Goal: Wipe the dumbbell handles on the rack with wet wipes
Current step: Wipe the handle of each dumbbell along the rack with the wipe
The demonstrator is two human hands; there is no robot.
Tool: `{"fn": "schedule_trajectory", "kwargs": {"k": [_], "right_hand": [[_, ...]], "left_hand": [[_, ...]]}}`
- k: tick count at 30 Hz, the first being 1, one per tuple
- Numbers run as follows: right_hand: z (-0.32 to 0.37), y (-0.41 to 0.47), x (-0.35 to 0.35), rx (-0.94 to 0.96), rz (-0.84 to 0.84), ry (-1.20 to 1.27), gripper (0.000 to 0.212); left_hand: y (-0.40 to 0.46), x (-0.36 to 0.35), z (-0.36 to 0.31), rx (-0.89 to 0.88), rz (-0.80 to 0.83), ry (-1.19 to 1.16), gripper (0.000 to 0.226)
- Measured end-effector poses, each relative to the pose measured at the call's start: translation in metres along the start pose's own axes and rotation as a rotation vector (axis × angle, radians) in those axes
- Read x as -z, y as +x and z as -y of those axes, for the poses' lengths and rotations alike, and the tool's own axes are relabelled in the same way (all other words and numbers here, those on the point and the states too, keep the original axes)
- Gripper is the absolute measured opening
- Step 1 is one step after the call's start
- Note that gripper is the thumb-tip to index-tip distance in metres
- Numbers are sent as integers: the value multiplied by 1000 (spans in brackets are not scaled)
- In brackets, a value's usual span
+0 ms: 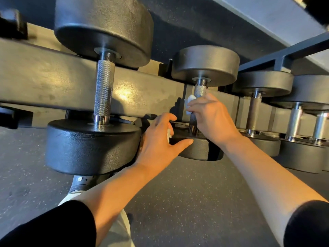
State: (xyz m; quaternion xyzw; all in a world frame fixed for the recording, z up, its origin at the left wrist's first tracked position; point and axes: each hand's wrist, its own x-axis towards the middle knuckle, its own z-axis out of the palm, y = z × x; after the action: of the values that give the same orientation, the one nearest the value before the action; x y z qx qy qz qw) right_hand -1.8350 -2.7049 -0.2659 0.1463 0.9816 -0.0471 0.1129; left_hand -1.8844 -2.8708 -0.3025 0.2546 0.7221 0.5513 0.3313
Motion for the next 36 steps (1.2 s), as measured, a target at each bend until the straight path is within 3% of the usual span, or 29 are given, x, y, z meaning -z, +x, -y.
{"fn": "schedule_trajectory", "kwargs": {"k": [7, 12, 15, 17, 20, 23, 26, 30, 34, 36], "right_hand": [[2, 10, 1, 19, 50, -97, 17], [-5, -6, 9, -39, 208, 265, 18], [-5, -14, 14, -109, 274, 363, 19], [-1, -14, 15, -138, 166, 394, 25], [-1, 0, 17, -185, -138, 325, 39], [-6, 20, 17, -210, -309, 171, 31], [-10, 21, 9, -157, -217, 68, 25], [-15, -6, 3, -169, -125, 182, 18], [-14, -32, 6, -384, 82, 443, 14], [-14, -37, 6, -459, 30, 522, 13]], "left_hand": [[0, 0, 2, -17, -1, 26, 57], [0, -1, 3, -17, 5, 30, 56], [0, -2, 4, -26, 6, 46, 55], [-1, -2, 5, -23, 4, 41, 55], [-1, -3, 6, -14, 4, 41, 53], [-2, -3, 6, -21, 10, 47, 52], [-2, -4, 7, -15, 19, 62, 51], [-1, -4, 7, -11, 12, 55, 51], [-3, -4, 6, 2, 22, 47, 50], [-3, -4, 7, 3, 22, 49, 49]]}}
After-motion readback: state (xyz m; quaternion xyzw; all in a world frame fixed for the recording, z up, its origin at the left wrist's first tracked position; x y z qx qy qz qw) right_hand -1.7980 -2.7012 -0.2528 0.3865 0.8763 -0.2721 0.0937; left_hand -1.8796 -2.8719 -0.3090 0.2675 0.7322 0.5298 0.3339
